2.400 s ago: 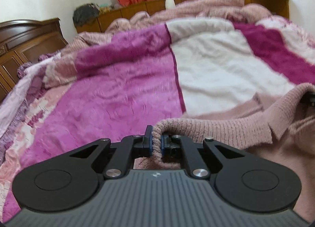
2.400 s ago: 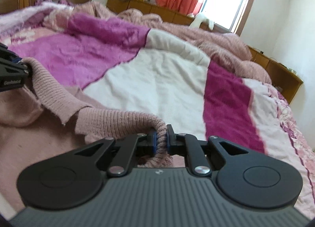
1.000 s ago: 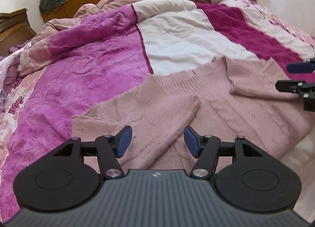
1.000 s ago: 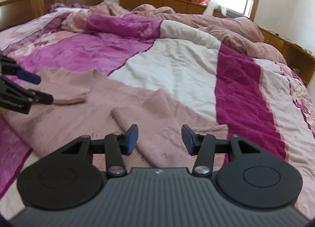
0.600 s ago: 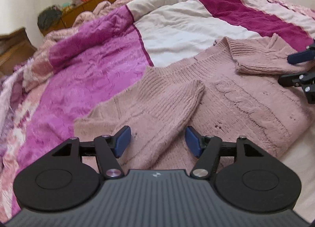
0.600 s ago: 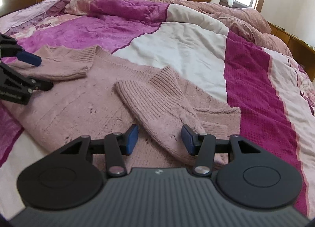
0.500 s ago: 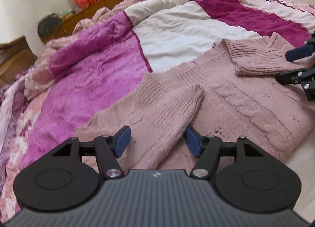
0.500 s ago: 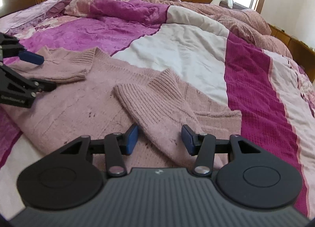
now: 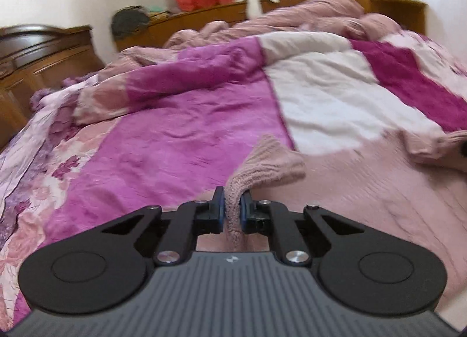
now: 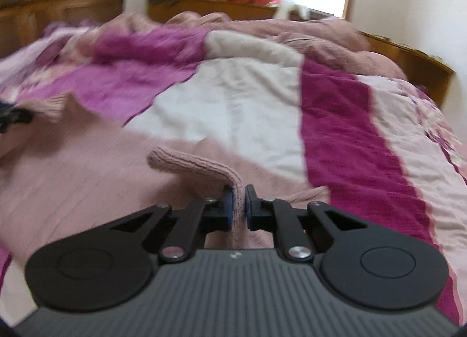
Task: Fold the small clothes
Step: 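Grasp the cardigan edges again with both grippers and fold them over, then open both grippers to release the folded cardigan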
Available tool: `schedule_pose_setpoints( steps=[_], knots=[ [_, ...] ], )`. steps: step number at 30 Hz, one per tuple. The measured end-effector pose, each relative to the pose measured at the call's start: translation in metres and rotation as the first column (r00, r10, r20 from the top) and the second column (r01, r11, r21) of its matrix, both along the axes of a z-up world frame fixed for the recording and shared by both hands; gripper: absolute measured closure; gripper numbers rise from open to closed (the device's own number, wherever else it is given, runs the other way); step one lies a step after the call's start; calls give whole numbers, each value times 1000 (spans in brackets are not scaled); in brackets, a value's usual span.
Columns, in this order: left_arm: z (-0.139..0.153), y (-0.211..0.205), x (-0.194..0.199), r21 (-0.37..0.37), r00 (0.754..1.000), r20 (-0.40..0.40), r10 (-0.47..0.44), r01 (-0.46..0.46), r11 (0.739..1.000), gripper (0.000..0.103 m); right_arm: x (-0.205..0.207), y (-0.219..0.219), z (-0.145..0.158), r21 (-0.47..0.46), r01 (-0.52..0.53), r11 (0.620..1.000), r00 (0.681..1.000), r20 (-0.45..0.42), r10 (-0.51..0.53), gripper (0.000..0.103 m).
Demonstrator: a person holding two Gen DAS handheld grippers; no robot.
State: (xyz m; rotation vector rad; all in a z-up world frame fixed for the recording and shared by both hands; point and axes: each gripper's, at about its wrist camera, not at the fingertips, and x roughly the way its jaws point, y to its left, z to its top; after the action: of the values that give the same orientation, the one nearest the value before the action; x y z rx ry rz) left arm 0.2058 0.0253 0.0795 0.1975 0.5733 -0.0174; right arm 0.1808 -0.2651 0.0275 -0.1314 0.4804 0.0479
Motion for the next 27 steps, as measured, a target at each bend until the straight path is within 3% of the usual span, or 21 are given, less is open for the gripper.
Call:
schedule_pose_setpoints(
  steps=[4,7,9,11,14,17,21,23,24,27],
  knots=[
    [-9,30,25,-66,995,-53,90,-93,993,90,17,-24,-4,51,148,988,989,1,-148,90],
    [-24,48,37,-75,983,-107,152,-160,984,89,28,-43,-14,86,235,968,972,-35,-232,89],
    [-32,56,39,-78,980,-125,156,-166,983,81,31,-53,-22,99,264,959,964,-54,-260,89],
    [-35,57,36,-55,981,-111,158,-165,985,65,28,-63,-26,131,303,944,953,-54,-299,89],
    [-33,58,30,-37,982,-95,164,-168,985,55,20,-74,-27,188,355,916,935,-72,-347,88],
    [-22,60,19,-77,988,-88,127,-134,988,55,10,-80,-20,239,331,913,943,-56,-327,88],
    [-5,55,2,-155,996,-54,67,-75,985,55,-3,-71,-7,239,226,944,973,0,-233,88],
    [-1,52,0,-207,998,-61,28,-40,978,55,-6,-63,-5,225,171,959,984,12,-178,68],
    [-1,49,0,-218,998,-67,9,-24,976,55,-7,-58,-5,219,154,964,987,16,-161,51],
    [-8,40,4,-211,996,-87,-15,-4,977,57,-11,-48,-9,219,105,970,994,6,-108,49]
  ],
)
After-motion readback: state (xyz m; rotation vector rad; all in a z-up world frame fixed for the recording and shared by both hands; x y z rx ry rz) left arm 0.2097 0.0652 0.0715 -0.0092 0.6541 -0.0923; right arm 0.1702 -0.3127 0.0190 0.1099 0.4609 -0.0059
